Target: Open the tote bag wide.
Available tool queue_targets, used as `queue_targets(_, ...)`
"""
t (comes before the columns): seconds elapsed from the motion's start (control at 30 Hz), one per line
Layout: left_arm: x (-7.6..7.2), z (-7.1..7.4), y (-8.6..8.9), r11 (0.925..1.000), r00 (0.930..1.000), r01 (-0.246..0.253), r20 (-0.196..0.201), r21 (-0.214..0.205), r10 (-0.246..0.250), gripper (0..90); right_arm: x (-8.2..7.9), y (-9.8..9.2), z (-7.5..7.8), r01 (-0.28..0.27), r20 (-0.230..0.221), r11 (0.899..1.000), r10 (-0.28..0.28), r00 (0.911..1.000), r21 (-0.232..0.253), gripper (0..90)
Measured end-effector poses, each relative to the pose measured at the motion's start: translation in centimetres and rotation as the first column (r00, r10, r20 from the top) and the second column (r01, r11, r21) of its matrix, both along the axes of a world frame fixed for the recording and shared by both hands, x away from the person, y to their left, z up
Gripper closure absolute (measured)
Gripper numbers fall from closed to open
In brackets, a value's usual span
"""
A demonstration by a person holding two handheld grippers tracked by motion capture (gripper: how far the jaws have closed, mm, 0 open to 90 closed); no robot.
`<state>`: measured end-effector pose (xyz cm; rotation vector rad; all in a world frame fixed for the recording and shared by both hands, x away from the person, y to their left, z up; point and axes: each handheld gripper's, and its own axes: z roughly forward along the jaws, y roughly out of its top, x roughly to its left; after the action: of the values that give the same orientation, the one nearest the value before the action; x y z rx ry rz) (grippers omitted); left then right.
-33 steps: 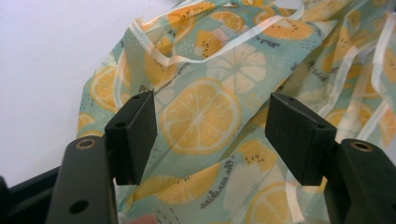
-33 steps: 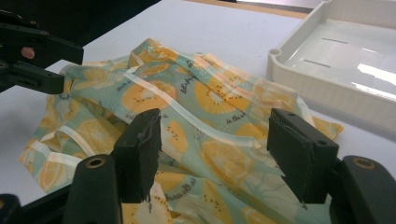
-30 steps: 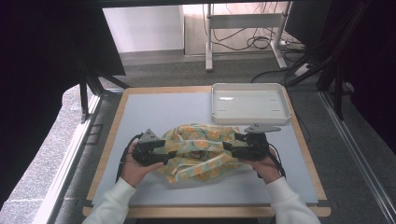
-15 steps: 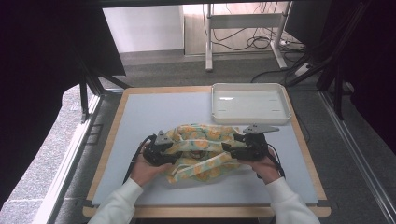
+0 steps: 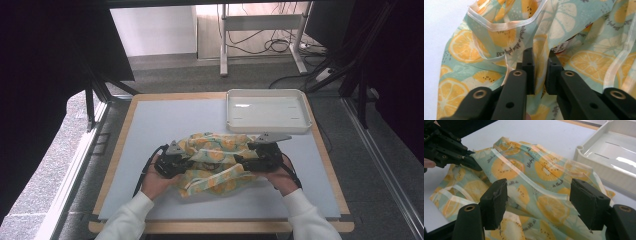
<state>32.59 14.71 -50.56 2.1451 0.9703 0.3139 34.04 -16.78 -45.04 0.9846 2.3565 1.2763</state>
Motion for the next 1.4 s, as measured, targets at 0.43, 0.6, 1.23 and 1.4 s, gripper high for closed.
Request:
queue_targets(0.43, 0.6, 0.4, 0.4, 0.9969, 0.999, -0.009, -0.043, -0.078, 0.006, 89.2, 0.2, 1.3, 0.8, -0.039, 0.008, 0.999, 0.039, 0.9992, -0.004, 30.2)
queue_targets(0.6, 0.7, 0.5, 0.4, 0.9961, 0.9983, -0.007, -0.059, -0.089, 0.002, 89.3, 0.1, 1.7, 0.7, -0.049, 0.002, 0.999, 0.049, 0.9988, -0.016, 30.1)
queue_targets(1.23, 0.6, 0.5, 0.4, 0.9955, 0.9978, -0.001, -0.066, -0.094, -0.006, 89.3, 0.7, 3.3, -3.4, -0.046, -0.087, 0.983, 0.03, 0.9957, -0.175, 29.4)
queue_targets(1.4, 0.7, 0.5, 0.4, 0.9955, 0.9977, 0.0, -0.068, -0.095, -0.006, 89.3, 0.6, 3.8, -3.9, -0.026, -0.066, 0.975, 0.012, 0.9978, -0.22, 33.5)
